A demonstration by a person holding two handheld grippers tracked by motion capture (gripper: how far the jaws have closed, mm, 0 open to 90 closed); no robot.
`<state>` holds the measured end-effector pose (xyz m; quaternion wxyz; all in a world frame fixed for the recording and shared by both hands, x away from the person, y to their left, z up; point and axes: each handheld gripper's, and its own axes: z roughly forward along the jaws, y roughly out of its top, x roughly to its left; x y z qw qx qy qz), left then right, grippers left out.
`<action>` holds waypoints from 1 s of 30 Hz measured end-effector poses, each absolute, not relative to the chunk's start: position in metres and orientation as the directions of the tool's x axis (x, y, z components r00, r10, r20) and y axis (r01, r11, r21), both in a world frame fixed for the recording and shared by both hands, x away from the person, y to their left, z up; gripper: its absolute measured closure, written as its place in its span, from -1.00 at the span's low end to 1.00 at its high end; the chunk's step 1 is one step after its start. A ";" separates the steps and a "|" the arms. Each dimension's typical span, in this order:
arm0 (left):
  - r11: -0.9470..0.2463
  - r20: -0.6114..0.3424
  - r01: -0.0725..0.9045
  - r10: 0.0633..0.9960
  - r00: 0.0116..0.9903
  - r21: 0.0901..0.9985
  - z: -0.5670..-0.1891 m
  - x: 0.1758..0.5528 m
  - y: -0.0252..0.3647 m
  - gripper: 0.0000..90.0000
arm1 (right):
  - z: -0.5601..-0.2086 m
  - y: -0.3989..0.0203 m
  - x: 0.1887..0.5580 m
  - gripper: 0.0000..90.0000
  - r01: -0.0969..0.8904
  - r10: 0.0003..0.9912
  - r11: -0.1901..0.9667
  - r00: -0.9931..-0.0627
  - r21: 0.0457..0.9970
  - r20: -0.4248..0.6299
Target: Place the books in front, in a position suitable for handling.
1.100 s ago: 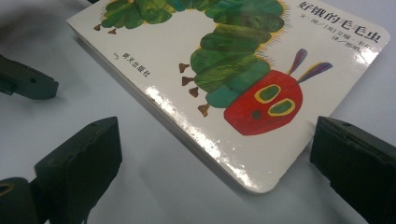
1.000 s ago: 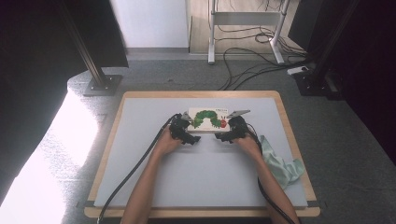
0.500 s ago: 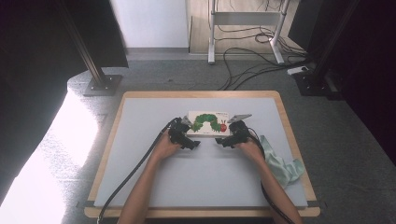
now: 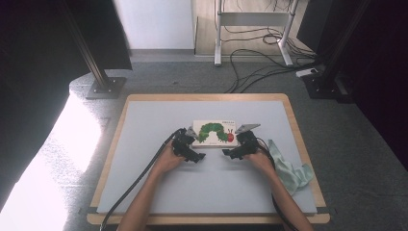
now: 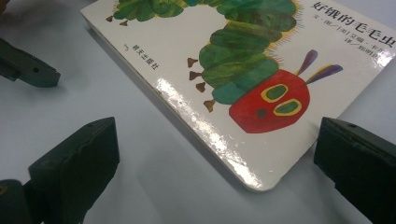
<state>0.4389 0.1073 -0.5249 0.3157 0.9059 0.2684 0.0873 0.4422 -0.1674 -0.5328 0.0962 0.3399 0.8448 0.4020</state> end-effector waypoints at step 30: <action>-0.649 -0.015 0.420 0.533 0.846 0.634 -0.526 0.342 0.115 -1.00 | -0.532 -0.167 0.358 -1.00 0.477 0.606 0.469 -0.786 0.744 0.121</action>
